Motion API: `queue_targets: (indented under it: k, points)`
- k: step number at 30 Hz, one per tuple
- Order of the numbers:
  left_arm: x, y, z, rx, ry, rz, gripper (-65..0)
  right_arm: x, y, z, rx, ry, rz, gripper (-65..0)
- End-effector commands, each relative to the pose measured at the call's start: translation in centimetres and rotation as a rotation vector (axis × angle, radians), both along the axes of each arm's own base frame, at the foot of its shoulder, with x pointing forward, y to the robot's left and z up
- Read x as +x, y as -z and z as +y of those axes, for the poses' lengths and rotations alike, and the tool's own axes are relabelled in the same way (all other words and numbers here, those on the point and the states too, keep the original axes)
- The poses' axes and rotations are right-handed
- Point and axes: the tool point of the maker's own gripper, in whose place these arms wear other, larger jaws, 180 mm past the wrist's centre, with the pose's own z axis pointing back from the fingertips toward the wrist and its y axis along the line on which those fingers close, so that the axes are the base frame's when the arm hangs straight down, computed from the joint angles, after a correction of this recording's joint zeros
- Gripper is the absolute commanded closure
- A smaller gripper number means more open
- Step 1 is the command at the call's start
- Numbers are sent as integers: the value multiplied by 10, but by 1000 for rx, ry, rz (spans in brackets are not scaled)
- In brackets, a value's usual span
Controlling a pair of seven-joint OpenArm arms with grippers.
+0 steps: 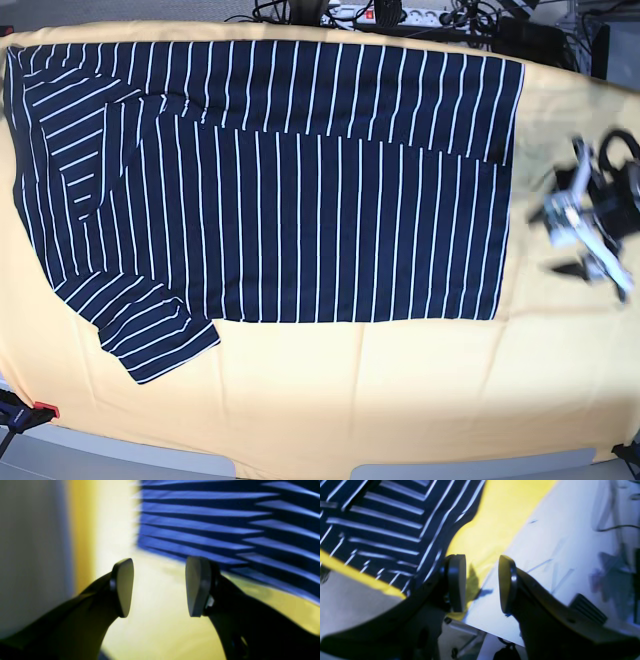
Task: Fold the T-shirt properly
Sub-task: 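Release the shoulder and move the left gripper to the hem corner, then grasp the hem corners with both grippers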
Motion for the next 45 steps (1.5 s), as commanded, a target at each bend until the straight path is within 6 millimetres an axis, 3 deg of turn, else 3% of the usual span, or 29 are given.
queue_targets:
  k: [1,4,8,15,18,21,27,34,40,42,45]
  points:
    - [19,-14,10,-20,-56,-68,-338,6,-11,1,-11,-11,-36,-242]
    - [62,-16,28,-125,-185,-129,-338,3,-8,-1,-2,3,-38,-242]
    - [110,2,51,-304,-355,-101,-338,-3,-4,-2,20,24,-47,-242]
    - [163,29,64,-863,-556,127,-338,-8,-1,-3,34,43,-51,-242]
    - [170,45,72,-1058,-610,200,-338,-8,-1,-4,38,50,-53,-242]
    - [172,75,73,-1160,-675,259,-338,-6,-2,-3,42,45,-61,-242]
    - [170,122,44,-1231,-734,391,-338,-1,-5,1,59,28,-94,-242]
    - [168,146,1,-1238,-718,503,-339,-1,-5,2,61,26,-98,-242]
    - [165,155,-28,-1237,-690,587,-336,-1,-5,2,62,25,-99,-242]
    - [165,154,-29,-1239,-689,588,-283,1,-6,3,67,20,-108,-242]
    - [166,153,-29,-1244,-688,582,-117,5,-9,7,82,5,-133,-242]
